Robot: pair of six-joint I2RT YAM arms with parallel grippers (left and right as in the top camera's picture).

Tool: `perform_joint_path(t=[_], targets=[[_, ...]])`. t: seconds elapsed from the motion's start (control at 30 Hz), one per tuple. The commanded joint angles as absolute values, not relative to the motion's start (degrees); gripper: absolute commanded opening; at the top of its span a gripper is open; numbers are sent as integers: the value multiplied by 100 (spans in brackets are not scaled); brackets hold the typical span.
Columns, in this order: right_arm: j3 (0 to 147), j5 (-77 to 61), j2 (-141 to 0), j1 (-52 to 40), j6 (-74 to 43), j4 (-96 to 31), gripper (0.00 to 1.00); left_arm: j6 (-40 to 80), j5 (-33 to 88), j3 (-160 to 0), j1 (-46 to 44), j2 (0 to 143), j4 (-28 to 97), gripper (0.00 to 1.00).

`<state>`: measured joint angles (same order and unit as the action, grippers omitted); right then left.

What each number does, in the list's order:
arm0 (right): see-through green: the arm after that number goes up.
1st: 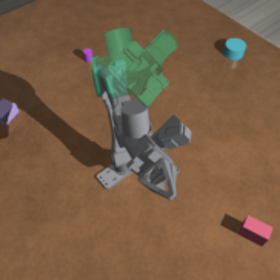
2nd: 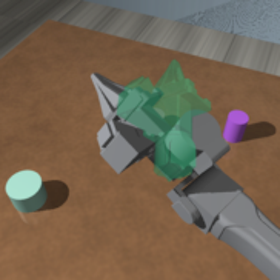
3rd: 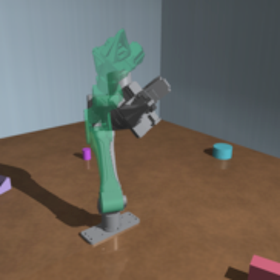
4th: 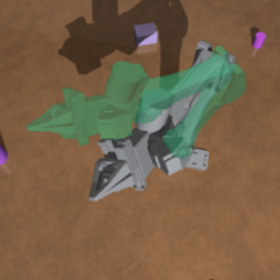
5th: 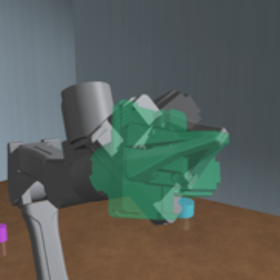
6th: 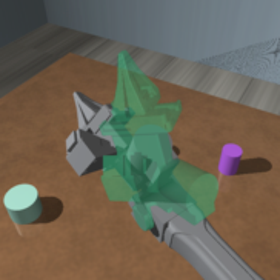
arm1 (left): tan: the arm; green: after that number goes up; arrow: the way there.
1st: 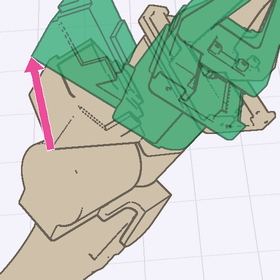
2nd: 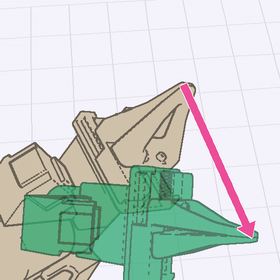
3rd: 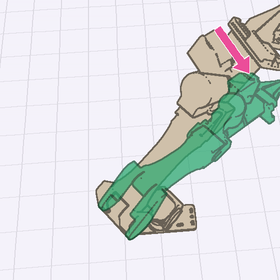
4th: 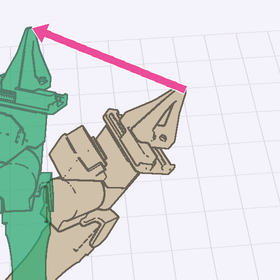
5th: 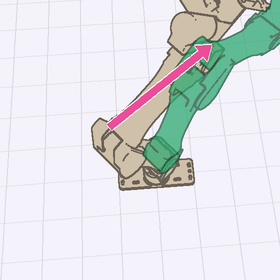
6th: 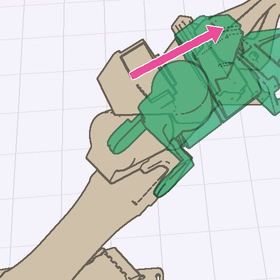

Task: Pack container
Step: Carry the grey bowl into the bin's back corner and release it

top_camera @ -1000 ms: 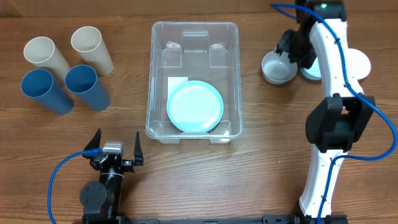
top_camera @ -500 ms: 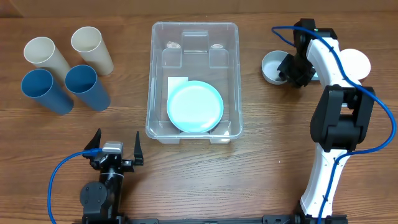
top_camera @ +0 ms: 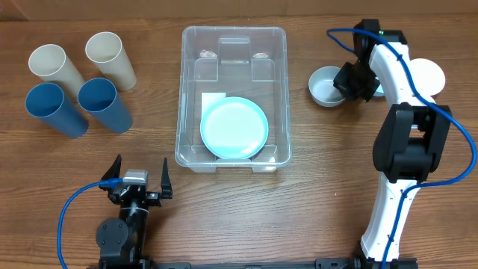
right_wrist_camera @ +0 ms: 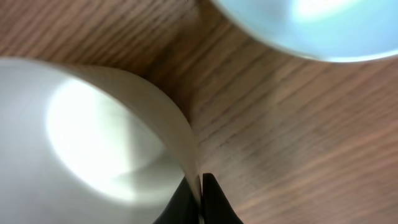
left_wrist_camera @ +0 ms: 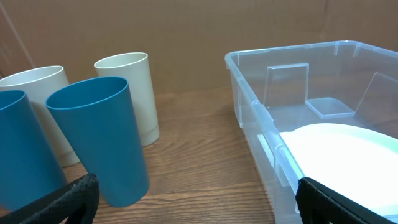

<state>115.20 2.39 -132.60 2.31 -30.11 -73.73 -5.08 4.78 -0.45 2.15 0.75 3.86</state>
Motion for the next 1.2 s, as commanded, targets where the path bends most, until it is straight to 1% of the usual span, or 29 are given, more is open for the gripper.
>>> perform_joint_path(t=[0.0,0.13,0.27,0.4,0.5,0.63,0.7,0.9,1.03,1.17], targets=[[12505,397,-12962,244,-2849,-7841,4,-515,558,-27,266,32,388,100],[13751,388,-12818,228,-2709,-8547,4,-515,558,-27,266,32,388,100],[14910,-67,-12610,-38,-2115,-9061,4,-515,558,-27,266,32,390,100],[15447,-183,-12405,-797,-1765,-9087,4,-515,558,-27,266,32,388,100],[15504,-89,-12407,-1780,-1621,-8709,4,-515,558,-27,266,32,388,100],[15257,757,-12449,-2589,-1625,-8228,4,-515,558,-27,266,32,390,100],[14894,943,-12453,-2799,-1627,-7940,4,-515,558,-27,266,32,390,100],[13281,972,-12453,-2788,-1625,-6952,4,-515,558,-27,266,32,388,100],[12210,1374,-12453,-2722,-1500,-6069,4,-515,558,-27,266,32,388,100],[11725,1761,-12455,-2720,-1188,-5308,4,-515,558,-27,266,32,388,100]])
